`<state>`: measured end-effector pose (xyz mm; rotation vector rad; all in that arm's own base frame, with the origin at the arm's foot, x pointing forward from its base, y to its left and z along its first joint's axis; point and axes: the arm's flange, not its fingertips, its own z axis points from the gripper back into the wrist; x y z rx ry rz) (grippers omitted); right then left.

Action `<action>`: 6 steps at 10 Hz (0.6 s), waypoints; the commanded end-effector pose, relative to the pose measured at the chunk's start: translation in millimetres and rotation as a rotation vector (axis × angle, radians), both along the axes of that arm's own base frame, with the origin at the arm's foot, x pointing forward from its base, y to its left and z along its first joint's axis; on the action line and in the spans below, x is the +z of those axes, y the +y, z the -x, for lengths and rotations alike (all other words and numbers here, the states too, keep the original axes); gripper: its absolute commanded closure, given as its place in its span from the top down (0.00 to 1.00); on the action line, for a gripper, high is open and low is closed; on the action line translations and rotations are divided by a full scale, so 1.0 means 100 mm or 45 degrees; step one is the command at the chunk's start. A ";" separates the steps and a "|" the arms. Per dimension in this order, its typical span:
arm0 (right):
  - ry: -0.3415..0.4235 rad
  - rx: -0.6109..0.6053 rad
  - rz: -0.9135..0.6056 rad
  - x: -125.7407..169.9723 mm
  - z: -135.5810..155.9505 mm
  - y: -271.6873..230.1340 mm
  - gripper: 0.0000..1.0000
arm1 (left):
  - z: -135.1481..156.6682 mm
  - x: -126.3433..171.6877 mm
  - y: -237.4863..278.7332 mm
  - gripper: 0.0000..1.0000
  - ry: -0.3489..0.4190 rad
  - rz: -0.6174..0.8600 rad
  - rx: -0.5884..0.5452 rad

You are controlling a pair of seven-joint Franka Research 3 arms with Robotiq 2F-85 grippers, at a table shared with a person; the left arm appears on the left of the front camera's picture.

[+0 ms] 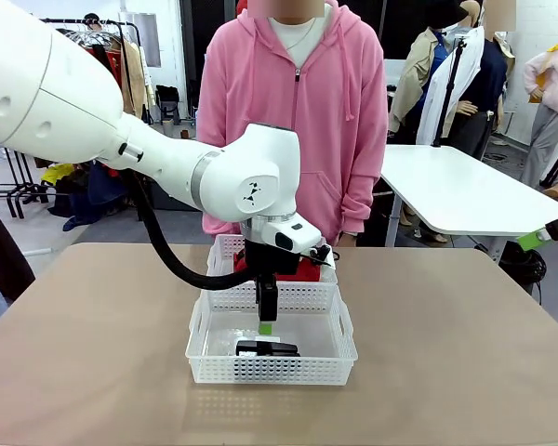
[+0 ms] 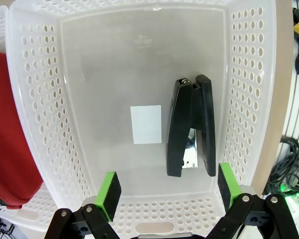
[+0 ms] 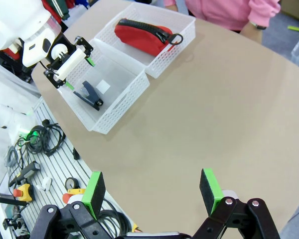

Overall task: Distribute items into two baskets.
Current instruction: Place the picked Stapler into the Organizing basket as instructed by the person.

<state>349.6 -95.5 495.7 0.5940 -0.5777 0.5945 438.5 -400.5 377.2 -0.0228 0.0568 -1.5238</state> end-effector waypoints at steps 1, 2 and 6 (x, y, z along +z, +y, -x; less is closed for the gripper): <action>-0.013 0.003 -0.024 0.01 -0.01 0.01 1.00 | 0.00 0.02 0.00 1.00 -0.008 0.007 0.000; -0.013 0.003 -0.024 0.01 -0.01 0.01 1.00 | 0.00 0.02 0.00 1.00 -0.008 0.007 0.000; -0.013 0.003 -0.024 0.01 -0.01 0.01 1.00 | 0.00 0.02 0.00 1.00 -0.008 0.007 0.000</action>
